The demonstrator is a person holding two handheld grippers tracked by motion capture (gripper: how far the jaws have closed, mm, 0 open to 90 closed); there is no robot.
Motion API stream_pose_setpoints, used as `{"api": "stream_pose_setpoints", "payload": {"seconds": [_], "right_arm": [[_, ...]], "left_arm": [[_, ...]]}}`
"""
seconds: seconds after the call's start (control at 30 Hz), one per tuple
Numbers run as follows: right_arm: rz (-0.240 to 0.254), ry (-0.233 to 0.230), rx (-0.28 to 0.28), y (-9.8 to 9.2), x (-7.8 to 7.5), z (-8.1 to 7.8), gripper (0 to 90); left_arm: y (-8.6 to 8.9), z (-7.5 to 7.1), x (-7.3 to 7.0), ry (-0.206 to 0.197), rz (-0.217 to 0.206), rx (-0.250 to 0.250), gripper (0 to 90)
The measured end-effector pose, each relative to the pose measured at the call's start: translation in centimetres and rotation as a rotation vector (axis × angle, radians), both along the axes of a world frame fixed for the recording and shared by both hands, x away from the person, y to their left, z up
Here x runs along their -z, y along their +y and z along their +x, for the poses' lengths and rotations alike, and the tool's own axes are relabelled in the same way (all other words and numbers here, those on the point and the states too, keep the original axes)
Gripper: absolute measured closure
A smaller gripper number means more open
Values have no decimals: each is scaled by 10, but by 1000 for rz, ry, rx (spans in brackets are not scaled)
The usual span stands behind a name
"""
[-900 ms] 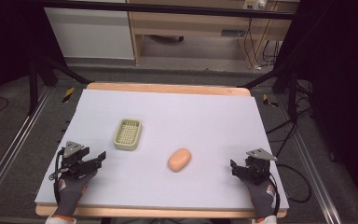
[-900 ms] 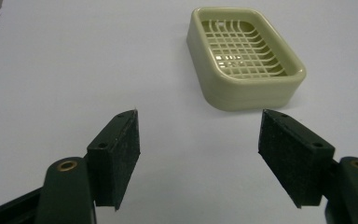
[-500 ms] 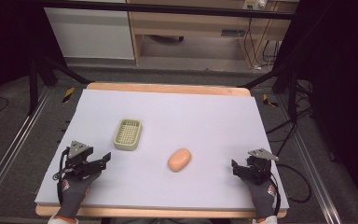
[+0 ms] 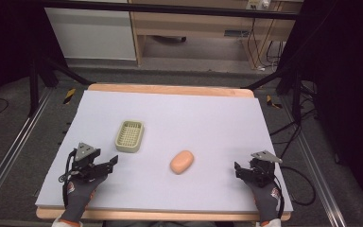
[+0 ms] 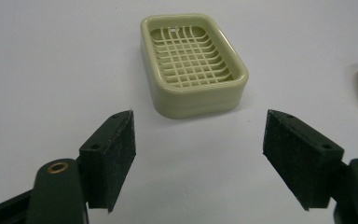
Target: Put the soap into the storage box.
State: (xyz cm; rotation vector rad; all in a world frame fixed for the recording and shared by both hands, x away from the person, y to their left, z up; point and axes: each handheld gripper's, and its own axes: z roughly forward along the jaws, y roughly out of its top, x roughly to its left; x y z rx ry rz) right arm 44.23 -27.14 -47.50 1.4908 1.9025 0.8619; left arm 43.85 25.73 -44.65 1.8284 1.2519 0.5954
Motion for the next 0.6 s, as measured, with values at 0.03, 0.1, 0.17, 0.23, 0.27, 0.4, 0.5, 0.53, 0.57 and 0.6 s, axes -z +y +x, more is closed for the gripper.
{"api": "stream_pose_setpoints", "payload": {"seconds": [0.03,0.1,0.17,0.23,0.27,0.4,0.5,0.53,0.57,0.6], "right_arm": [[0,0,2,0,0,0,127],[0,0,2,1,0,0,127],[0,1,1,0,0,0,126],[-1,0,1,1,0,0,124],[-1,0,0,1,0,0,123],[-4,-2,0,1,-1,0,123],[-3,-8,-1,1,-1,0,123],[-3,-9,-1,1,-1,-1,122],[1,-6,1,2,-1,0,121],[0,-2,2,2,0,0,120]], "left_arm": [[-1,0,0,-3,4,3,244],[-3,-1,-1,-1,7,15,244],[-7,-1,-1,1,6,22,245],[-9,-1,-1,2,9,28,244],[-11,-1,-2,0,10,32,244],[-14,-2,-3,-3,17,46,245],[-18,-2,-3,-2,18,58,245],[-19,-2,-3,-3,24,61,245],[-20,-2,-4,-5,25,64,245],[-22,-2,-4,-5,23,70,245]]}}
